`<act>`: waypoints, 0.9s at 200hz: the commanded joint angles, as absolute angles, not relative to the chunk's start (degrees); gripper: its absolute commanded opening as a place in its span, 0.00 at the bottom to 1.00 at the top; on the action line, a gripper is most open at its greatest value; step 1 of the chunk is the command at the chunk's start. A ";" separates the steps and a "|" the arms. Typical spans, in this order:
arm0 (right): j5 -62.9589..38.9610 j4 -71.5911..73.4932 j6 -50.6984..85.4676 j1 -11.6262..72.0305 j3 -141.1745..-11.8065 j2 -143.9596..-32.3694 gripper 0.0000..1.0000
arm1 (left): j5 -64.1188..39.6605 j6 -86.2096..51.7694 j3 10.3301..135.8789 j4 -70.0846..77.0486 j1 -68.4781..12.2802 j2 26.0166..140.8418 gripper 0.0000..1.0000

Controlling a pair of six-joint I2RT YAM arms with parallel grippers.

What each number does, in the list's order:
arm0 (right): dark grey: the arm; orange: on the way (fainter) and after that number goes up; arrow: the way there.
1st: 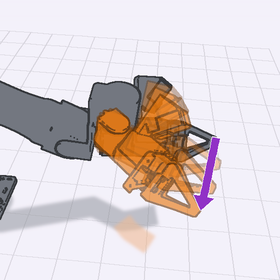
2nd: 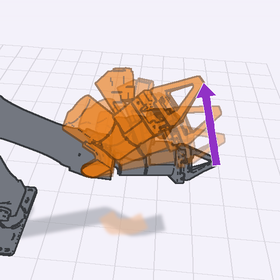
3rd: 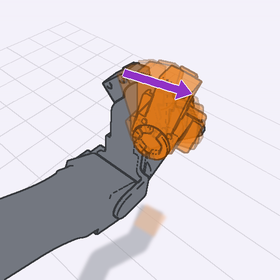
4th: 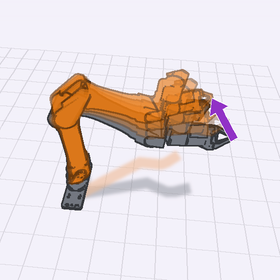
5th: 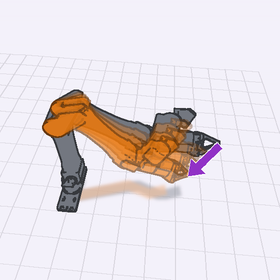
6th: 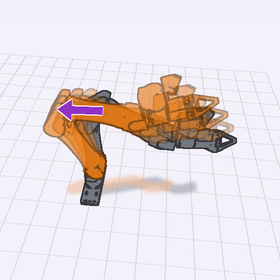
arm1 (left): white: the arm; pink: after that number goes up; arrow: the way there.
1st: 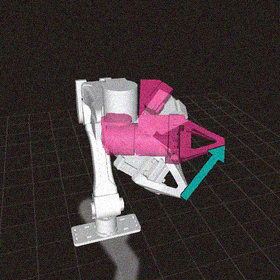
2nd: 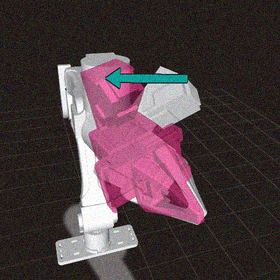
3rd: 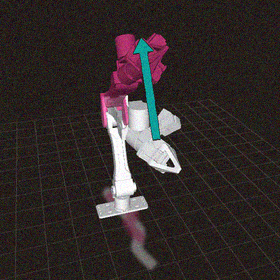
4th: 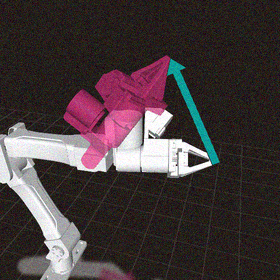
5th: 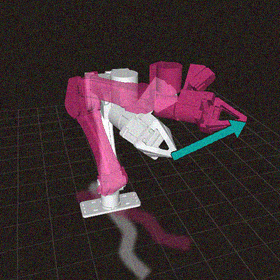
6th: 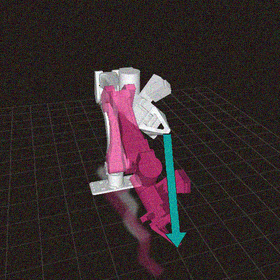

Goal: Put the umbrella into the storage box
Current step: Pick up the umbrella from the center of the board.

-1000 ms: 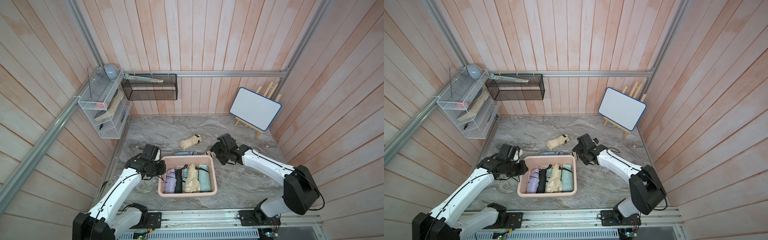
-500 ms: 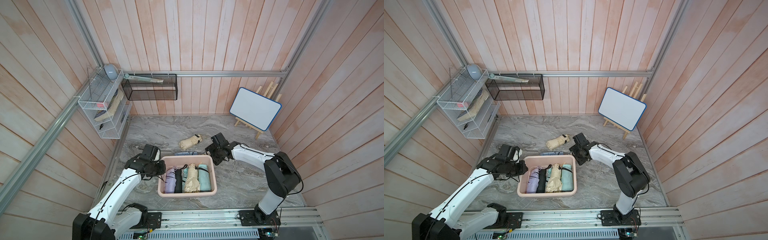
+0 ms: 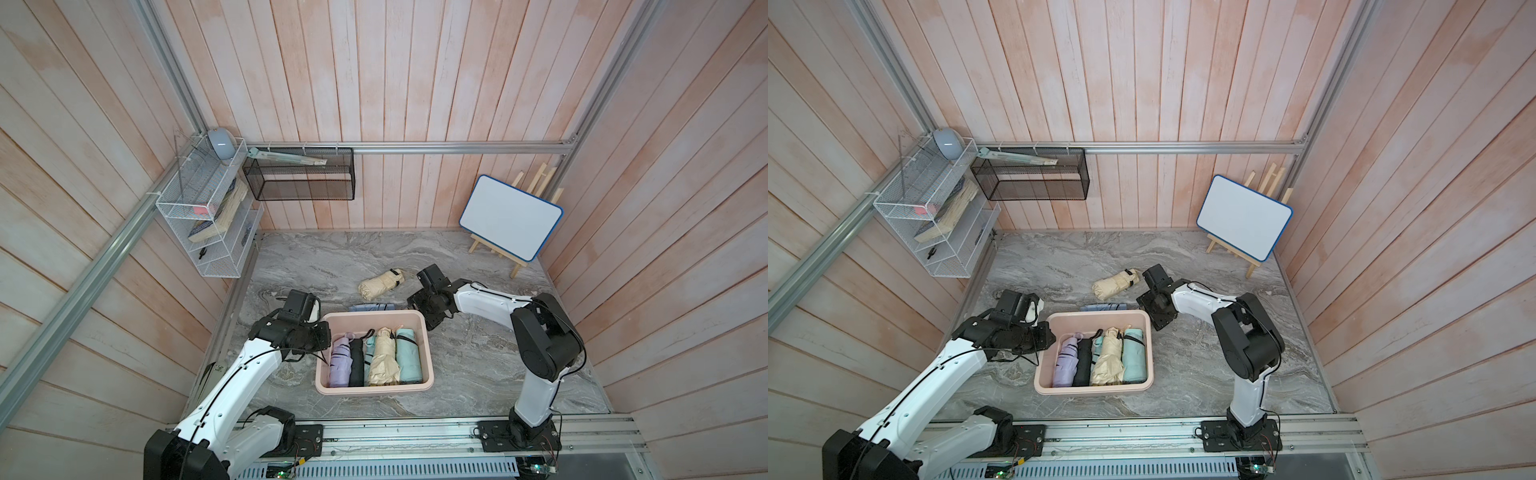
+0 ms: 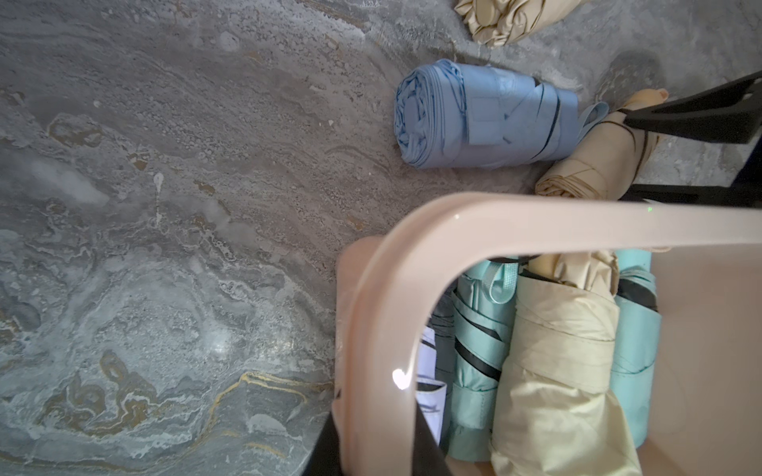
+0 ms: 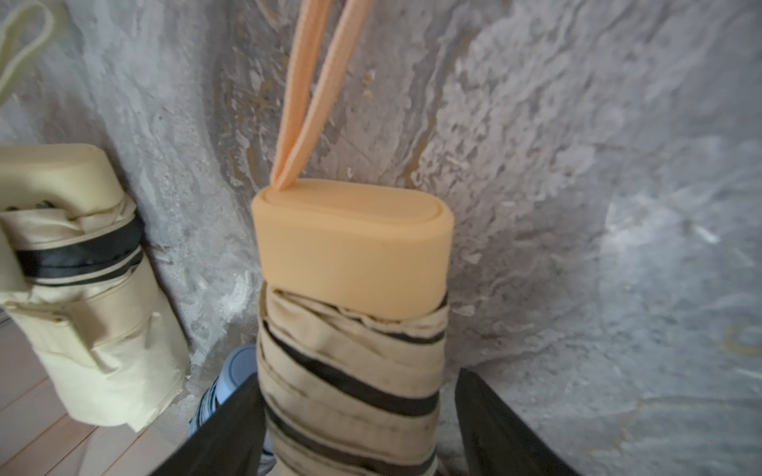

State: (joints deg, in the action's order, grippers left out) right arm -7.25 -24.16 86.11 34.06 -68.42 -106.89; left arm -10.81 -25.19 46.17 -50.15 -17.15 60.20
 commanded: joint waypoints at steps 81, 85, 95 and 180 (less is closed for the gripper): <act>-7.53 -30.32 86.03 32.78 -72.50 -110.84 0.54 | -8.26 -28.29 46.63 -45.24 -16.26 58.36 0.00; -7.33 -30.28 86.04 32.71 -72.59 -110.76 0.52 | -8.18 -28.31 46.58 -45.21 -16.26 58.36 0.00; -6.82 -30.31 86.03 32.61 -72.60 -110.53 0.49 | -8.26 -28.48 46.51 -45.09 -16.19 58.26 0.00; 2.18 -32.46 84.01 29.37 -71.60 -102.20 0.39 | -9.39 -28.74 45.88 -44.31 -16.26 57.04 0.00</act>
State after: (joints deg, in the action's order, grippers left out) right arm -2.81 -30.57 84.66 30.85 -72.55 -107.13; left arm -10.46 -26.61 45.52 -50.13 -17.08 59.02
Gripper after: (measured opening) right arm 0.466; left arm 0.180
